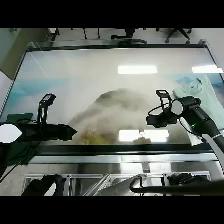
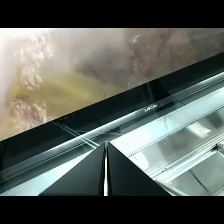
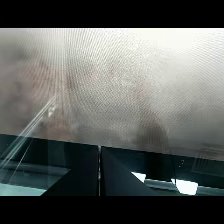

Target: Fold the shirts.

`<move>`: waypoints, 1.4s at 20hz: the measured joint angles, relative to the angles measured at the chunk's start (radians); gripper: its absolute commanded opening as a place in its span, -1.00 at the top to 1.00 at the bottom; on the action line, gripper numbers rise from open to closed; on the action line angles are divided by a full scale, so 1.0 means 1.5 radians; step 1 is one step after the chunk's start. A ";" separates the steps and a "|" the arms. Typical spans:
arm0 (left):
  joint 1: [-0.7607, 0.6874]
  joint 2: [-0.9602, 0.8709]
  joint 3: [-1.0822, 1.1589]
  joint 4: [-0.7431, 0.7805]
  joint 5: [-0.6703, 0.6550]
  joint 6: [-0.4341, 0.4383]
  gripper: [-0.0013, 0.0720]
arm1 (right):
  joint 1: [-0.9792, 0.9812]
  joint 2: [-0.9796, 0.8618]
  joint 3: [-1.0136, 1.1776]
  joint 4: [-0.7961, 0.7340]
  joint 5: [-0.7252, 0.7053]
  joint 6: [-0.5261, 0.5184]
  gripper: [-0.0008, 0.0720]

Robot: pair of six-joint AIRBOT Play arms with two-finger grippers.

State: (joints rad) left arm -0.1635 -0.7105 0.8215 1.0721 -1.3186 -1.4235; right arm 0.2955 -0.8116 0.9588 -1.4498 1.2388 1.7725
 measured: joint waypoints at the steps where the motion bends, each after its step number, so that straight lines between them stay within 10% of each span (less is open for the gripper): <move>1: 0.000 0.000 0.000 0.000 0.001 0.000 0.92 | 0.000 0.000 0.000 0.000 0.000 0.000 0.92; 13: 0.109 -0.046 0.129 0.208 -0.134 -0.056 0.90 | 0.000 0.000 0.000 -0.001 -0.001 0.000 0.92; 14: 0.138 -0.055 0.142 0.236 -0.145 -0.064 0.27 | 0.000 0.000 0.000 -0.001 -0.001 0.000 0.92; 15: 0.171 -0.063 0.152 0.257 -0.154 -0.070 -0.88 | 0.000 0.000 0.000 -0.001 -0.001 0.000 0.92; 16: 0.203 -0.072 0.158 0.277 -0.159 -0.075 -0.96 | 0.000 0.000 0.000 -0.001 -0.001 0.000 0.92; 28: 0.451 -0.319 0.173 0.449 -0.061 -0.109 -0.96 | 0.000 0.000 0.000 -0.002 -0.001 0.000 0.92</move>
State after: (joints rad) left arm 0.5129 -1.1885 1.0817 1.7451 -1.4094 -1.5864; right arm 0.2955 -0.8116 0.9588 -1.4532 1.2377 1.7725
